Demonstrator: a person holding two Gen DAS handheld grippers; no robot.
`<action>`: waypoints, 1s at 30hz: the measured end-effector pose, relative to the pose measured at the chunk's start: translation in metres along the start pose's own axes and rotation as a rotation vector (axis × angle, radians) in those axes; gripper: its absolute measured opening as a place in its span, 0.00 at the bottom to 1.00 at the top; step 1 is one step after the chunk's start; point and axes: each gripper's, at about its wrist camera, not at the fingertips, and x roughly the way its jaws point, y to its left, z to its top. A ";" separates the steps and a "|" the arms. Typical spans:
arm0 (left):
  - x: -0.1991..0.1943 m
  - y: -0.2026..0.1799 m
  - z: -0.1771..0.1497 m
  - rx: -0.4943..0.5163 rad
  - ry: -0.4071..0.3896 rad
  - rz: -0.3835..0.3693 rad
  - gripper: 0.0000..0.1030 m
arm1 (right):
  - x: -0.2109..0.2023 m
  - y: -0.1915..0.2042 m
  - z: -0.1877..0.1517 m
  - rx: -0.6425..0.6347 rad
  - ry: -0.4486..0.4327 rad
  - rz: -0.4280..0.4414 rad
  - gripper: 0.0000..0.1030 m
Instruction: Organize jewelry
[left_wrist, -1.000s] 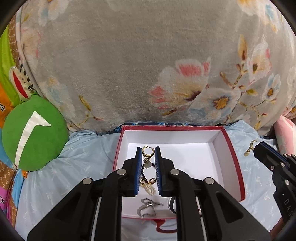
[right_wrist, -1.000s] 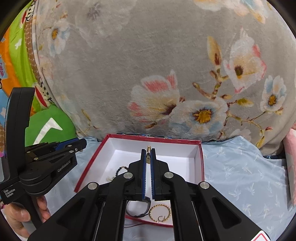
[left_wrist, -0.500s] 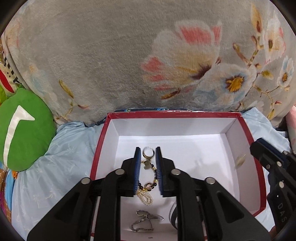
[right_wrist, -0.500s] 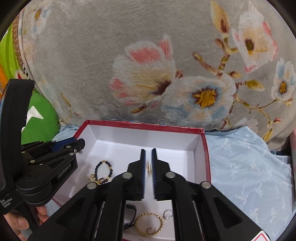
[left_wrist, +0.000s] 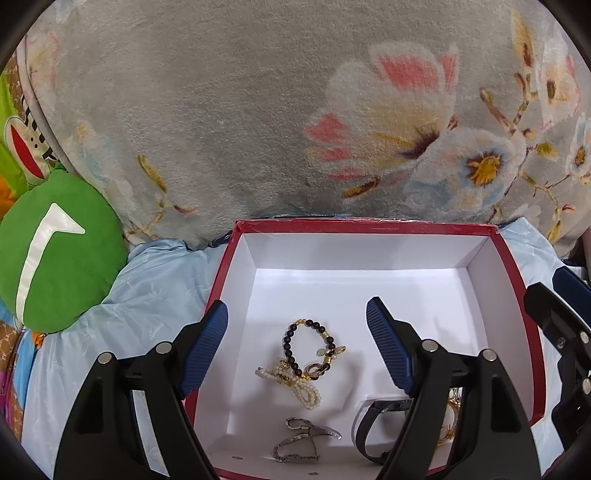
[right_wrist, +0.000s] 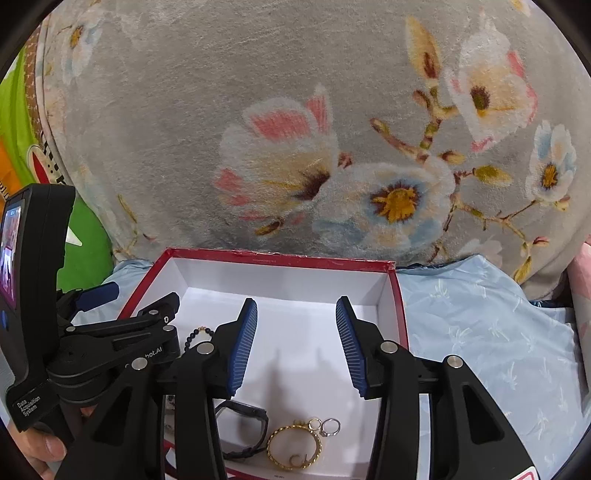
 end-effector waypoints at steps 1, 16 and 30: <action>-0.001 0.001 0.000 -0.002 0.002 -0.004 0.73 | -0.001 0.001 0.000 -0.002 0.001 -0.001 0.42; -0.001 0.007 -0.002 -0.015 0.013 -0.006 0.73 | 0.000 0.000 -0.005 0.001 0.013 -0.004 0.43; -0.017 0.010 -0.034 0.015 -0.010 0.048 0.87 | -0.004 -0.003 -0.038 0.046 0.019 -0.062 0.72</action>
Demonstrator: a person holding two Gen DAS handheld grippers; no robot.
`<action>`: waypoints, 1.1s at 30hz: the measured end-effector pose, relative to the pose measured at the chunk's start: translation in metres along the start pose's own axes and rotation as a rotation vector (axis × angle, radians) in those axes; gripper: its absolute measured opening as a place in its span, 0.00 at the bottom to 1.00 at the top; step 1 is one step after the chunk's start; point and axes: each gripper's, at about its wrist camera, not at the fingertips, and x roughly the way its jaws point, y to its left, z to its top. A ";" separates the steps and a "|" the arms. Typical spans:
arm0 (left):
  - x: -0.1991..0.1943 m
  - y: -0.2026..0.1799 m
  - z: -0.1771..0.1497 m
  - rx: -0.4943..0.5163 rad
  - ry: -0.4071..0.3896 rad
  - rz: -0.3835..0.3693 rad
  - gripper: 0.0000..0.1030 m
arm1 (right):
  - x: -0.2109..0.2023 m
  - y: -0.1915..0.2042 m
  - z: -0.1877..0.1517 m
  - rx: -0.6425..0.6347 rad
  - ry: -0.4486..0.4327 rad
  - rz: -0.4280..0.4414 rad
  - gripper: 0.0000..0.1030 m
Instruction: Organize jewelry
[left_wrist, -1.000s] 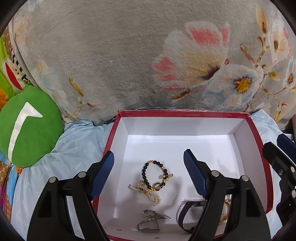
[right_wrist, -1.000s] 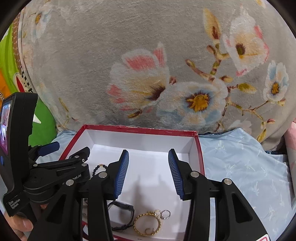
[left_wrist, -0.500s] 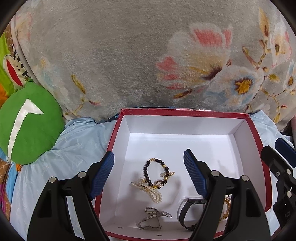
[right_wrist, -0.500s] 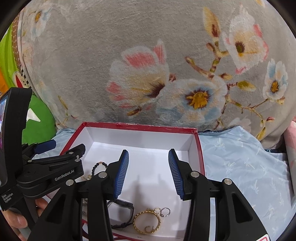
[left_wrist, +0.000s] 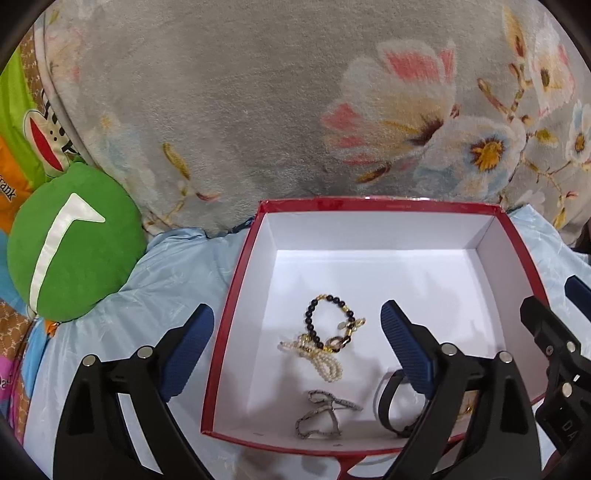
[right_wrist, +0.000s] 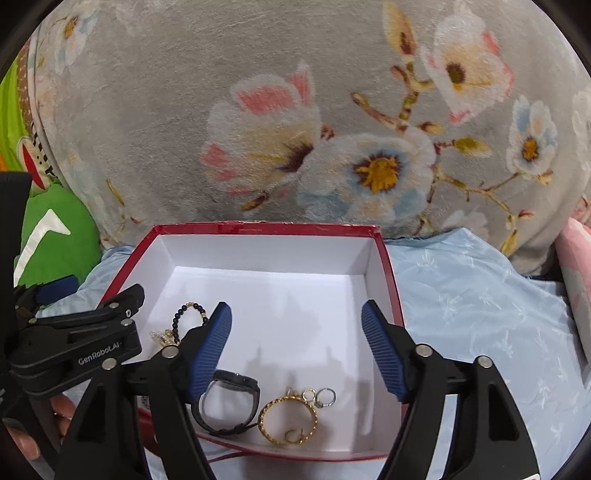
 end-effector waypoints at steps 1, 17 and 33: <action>0.000 0.000 -0.004 -0.001 0.006 -0.002 0.87 | -0.001 -0.001 -0.004 0.014 0.000 -0.007 0.73; 0.013 0.007 -0.035 -0.071 0.027 0.019 0.90 | 0.005 -0.001 -0.027 0.048 0.012 -0.052 0.83; 0.010 0.000 -0.039 -0.046 0.029 0.020 0.91 | 0.009 0.009 -0.035 0.006 0.043 -0.051 0.84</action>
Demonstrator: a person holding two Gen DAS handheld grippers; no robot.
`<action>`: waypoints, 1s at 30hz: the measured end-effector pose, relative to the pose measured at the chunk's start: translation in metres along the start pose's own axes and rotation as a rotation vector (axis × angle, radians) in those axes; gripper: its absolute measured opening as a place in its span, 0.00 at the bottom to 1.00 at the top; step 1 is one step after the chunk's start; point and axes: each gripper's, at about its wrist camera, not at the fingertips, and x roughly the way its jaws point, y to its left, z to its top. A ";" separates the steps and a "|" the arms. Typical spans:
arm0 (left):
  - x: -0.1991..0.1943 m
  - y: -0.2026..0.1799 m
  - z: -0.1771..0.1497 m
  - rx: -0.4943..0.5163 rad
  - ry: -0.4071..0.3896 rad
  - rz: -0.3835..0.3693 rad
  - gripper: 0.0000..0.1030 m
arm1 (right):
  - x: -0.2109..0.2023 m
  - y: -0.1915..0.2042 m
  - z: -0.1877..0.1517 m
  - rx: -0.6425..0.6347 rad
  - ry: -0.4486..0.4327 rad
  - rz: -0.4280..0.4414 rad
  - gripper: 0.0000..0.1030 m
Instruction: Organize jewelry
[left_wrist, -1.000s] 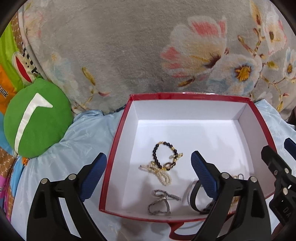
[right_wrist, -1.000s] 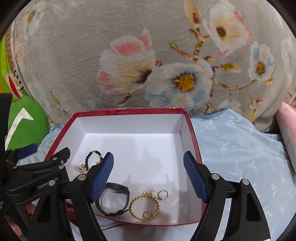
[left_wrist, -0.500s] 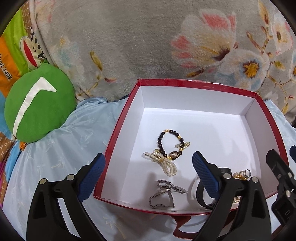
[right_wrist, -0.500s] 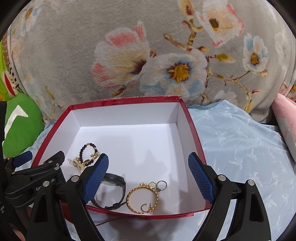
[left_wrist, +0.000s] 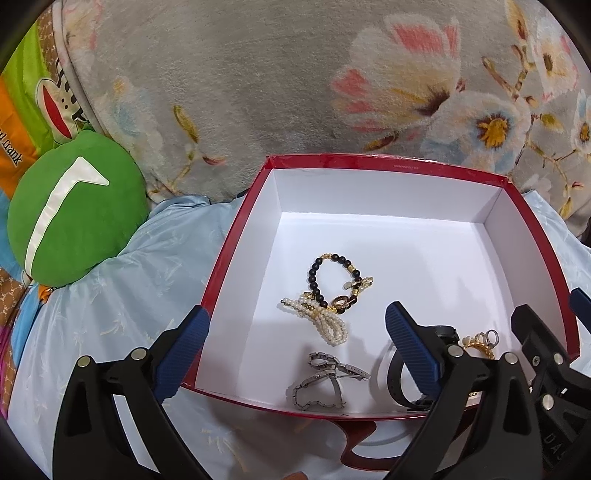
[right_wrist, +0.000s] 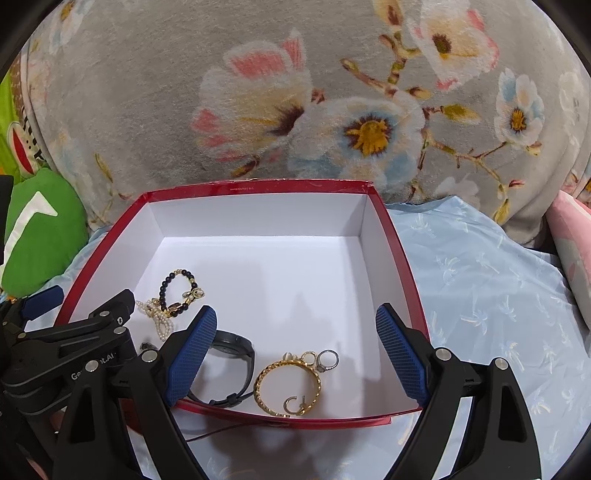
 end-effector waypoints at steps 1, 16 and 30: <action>0.001 0.000 -0.001 0.003 0.004 0.004 0.91 | 0.000 0.000 -0.001 -0.002 0.004 -0.004 0.84; -0.034 0.008 -0.026 0.020 0.026 0.021 0.93 | -0.035 -0.010 -0.017 0.002 0.054 -0.001 0.84; -0.043 0.012 -0.026 0.001 0.030 0.010 0.93 | -0.045 -0.009 -0.019 -0.010 0.055 0.013 0.84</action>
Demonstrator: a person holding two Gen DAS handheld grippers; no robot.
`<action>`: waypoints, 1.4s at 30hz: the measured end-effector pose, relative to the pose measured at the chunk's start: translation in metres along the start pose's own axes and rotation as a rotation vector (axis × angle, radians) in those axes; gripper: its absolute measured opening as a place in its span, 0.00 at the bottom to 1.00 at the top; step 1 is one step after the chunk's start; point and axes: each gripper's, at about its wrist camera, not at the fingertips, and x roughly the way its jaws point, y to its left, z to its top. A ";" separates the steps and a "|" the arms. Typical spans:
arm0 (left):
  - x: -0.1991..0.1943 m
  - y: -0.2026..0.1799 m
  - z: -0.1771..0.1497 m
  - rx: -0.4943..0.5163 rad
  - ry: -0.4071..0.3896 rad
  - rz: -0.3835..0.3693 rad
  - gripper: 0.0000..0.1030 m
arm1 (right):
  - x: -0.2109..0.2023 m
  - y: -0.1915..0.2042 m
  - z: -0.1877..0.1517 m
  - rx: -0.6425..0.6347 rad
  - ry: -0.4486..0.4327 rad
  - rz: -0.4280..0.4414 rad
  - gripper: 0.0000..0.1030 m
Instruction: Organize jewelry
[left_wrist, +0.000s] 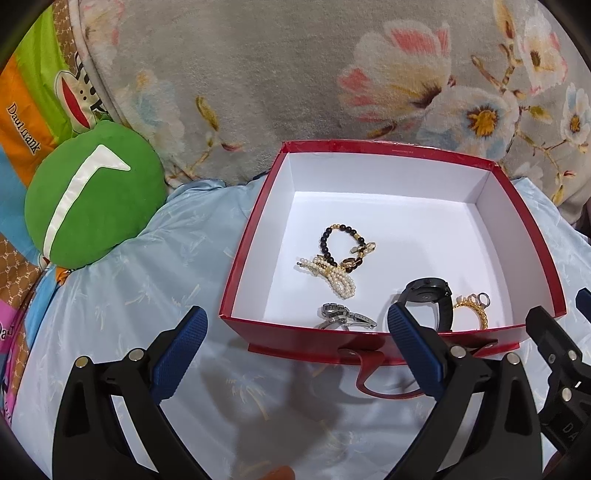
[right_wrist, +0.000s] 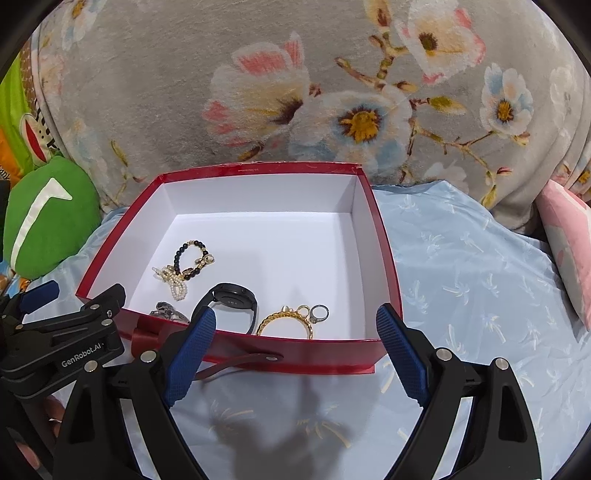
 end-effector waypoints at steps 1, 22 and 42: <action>0.000 0.000 0.000 0.002 0.003 0.001 0.93 | 0.000 0.000 0.000 0.001 -0.001 0.000 0.84; 0.003 -0.006 -0.004 0.010 0.013 0.009 0.93 | 0.001 0.001 0.000 -0.004 0.007 0.005 0.84; 0.003 -0.008 -0.005 0.009 0.025 0.000 0.93 | 0.002 0.002 -0.001 -0.008 0.010 0.007 0.84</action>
